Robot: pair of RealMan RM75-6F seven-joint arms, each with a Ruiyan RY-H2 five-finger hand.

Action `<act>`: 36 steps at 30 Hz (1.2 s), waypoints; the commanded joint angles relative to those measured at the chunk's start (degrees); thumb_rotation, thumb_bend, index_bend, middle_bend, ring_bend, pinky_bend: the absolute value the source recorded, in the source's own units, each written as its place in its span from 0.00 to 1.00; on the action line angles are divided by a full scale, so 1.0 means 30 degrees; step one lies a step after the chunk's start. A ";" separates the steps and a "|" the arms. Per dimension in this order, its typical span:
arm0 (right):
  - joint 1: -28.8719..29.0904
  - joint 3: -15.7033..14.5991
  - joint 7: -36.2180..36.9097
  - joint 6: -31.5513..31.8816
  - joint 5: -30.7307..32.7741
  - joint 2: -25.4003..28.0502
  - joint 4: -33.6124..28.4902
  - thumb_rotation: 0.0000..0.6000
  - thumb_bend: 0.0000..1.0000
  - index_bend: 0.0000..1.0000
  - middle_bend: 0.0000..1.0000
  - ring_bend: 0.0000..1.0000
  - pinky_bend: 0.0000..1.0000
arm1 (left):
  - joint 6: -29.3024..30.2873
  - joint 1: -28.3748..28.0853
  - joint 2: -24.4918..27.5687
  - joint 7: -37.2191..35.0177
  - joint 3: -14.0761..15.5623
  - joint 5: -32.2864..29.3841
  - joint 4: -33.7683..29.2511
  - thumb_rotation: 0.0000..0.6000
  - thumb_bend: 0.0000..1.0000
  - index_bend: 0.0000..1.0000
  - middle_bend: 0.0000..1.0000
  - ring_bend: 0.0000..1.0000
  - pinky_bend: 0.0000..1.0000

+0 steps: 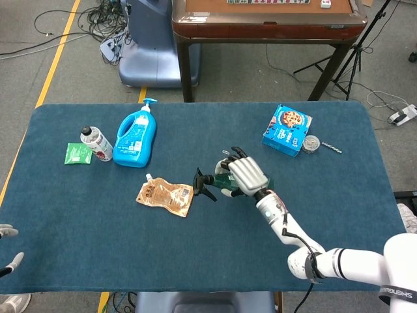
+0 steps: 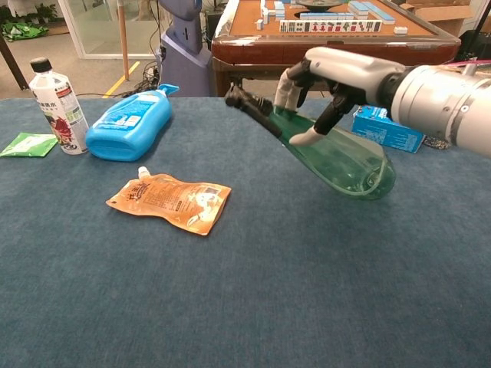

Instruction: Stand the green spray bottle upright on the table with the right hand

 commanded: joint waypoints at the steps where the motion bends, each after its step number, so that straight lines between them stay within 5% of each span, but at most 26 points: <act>1: -0.1544 0.1379 0.5049 0.0169 -0.1347 0.0592 0.0215 1.00 0.48 0.71 0.54 0.31 0.11 | -0.0046 -0.0036 -0.0025 0.0159 -0.0008 -0.0009 -0.0082 1.00 0.26 0.39 0.31 0.29 0.16; 15: -0.2265 0.2516 1.5902 -0.0874 -0.4203 -0.1270 0.4643 1.00 0.46 0.71 0.54 0.31 0.11 | -0.0277 -0.0093 -0.0048 0.0313 0.0062 -0.0097 -0.0251 1.00 0.25 0.39 0.31 0.29 0.16; 21: -0.2112 0.2424 1.7817 -0.0221 -0.5584 -0.2341 0.6525 1.00 0.45 0.71 0.53 0.31 0.11 | -0.0384 -0.0143 -0.0042 0.0402 0.0008 -0.0244 -0.0272 1.00 0.25 0.39 0.31 0.29 0.16; 28: -0.2072 0.1925 1.9106 0.0296 -0.6746 -0.2940 0.7683 1.00 0.23 0.65 0.49 0.31 0.11 | -0.0423 -0.0186 -0.0012 0.0514 0.0034 -0.0176 -0.0374 1.00 0.26 0.39 0.31 0.29 0.16; 36: -0.2082 0.1305 1.9748 0.1049 -0.7867 -0.3364 0.8732 1.00 0.19 0.59 0.45 0.30 0.11 | -0.0403 -0.0198 0.0075 0.0618 0.0044 -0.0137 -0.0524 1.00 0.26 0.39 0.31 0.29 0.16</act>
